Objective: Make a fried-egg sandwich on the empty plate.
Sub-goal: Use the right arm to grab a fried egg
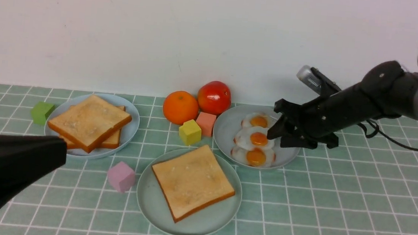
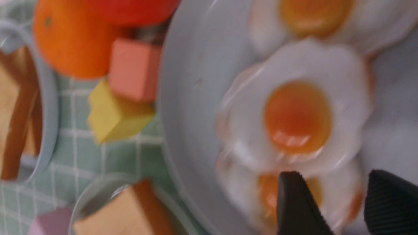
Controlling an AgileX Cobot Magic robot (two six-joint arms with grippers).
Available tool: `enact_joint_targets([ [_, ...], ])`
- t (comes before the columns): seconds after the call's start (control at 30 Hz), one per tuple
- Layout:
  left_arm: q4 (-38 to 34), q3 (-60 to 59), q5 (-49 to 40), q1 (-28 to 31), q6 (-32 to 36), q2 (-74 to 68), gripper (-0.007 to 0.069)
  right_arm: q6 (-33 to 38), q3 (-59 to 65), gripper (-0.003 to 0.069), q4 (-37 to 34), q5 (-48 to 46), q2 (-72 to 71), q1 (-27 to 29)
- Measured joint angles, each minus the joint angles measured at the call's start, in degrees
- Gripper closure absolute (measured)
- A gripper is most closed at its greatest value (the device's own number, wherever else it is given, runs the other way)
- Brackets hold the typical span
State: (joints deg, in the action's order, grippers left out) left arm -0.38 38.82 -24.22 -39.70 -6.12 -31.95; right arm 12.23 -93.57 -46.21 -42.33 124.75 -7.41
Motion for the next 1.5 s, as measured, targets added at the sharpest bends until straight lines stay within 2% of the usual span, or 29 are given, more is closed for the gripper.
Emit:
enact_joint_targets([
  [0.57,-0.98,-0.05,0.42,0.0,-0.05,0.0,0.0638,1.72,-1.69,0.0343,-10.71,2.95,5.75,1.0],
  [0.8,-1.21,-0.05,0.36,0.0,-0.05,0.0,0.0638,4.46,-1.69,0.0346,-11.73,3.06,5.94,1.0],
  [1.17,-2.17,-0.05,-0.81,0.0,-0.05,0.0,0.0638,5.42,-1.98,0.04,-16.18,3.25,7.49,1.0],
  [1.33,-2.37,-0.05,-1.12,0.0,-0.05,0.0,0.0638,5.9,-2.09,0.0484,-16.59,3.25,7.62,1.07],
  [1.43,-2.37,-0.05,-1.17,0.0,-0.05,0.0,0.0638,7.92,-2.15,0.0588,-16.7,2.98,7.43,1.07],
  [1.5,-2.37,-0.05,-1.17,0.0,-0.05,0.0,0.0638,9.09,-2.15,0.0589,-16.7,2.5,6.32,1.07],
])
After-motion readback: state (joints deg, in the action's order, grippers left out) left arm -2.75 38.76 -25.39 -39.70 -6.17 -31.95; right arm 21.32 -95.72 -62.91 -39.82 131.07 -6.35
